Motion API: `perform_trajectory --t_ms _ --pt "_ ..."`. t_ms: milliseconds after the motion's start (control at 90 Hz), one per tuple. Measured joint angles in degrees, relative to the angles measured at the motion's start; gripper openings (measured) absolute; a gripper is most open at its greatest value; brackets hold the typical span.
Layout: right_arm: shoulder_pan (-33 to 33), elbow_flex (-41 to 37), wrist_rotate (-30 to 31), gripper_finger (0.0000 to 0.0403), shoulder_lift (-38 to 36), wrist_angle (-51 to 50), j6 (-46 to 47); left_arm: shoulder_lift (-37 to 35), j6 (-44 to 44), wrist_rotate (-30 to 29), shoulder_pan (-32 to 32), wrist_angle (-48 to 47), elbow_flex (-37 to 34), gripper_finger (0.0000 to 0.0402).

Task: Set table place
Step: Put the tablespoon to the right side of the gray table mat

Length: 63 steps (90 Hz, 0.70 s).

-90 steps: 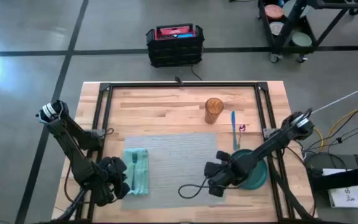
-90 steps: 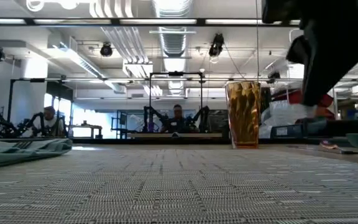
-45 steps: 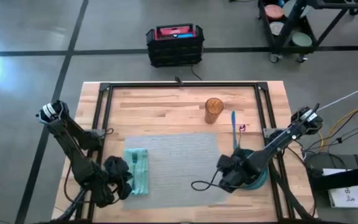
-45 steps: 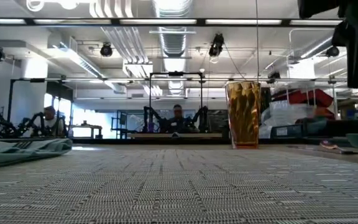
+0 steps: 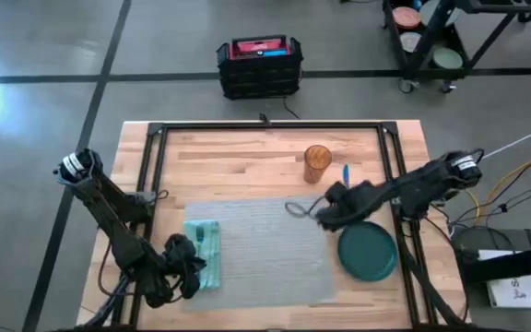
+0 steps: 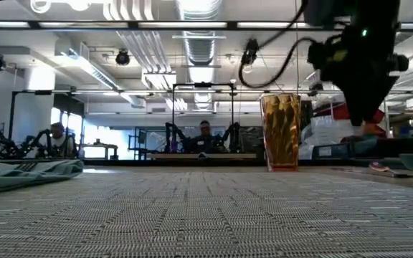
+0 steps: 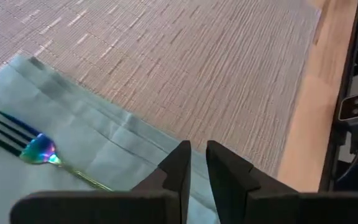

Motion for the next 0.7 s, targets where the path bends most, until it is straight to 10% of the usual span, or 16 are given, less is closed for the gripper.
perform_trajectory --t_ms 700 --pt "-15.57 -18.87 2.37 0.0149 -3.4 17.81 3.95 0.0 2.4 -1.57 0.0 0.92 0.0 0.0038"
